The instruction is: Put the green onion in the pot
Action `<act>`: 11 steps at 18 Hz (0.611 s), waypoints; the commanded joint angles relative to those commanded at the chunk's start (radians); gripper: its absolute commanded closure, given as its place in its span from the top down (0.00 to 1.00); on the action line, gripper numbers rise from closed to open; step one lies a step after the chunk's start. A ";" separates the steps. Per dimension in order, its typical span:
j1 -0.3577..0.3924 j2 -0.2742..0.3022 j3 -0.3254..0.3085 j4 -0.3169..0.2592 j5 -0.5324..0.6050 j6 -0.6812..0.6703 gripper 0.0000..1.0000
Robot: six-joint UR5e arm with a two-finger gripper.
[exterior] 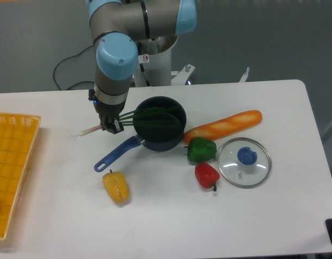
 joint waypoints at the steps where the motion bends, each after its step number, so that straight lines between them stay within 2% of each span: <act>1: 0.000 -0.003 0.000 0.000 0.000 0.000 0.19; 6: -0.002 -0.003 -0.031 0.002 0.002 0.015 0.19; 11: 0.002 -0.006 -0.035 0.002 0.003 0.043 0.17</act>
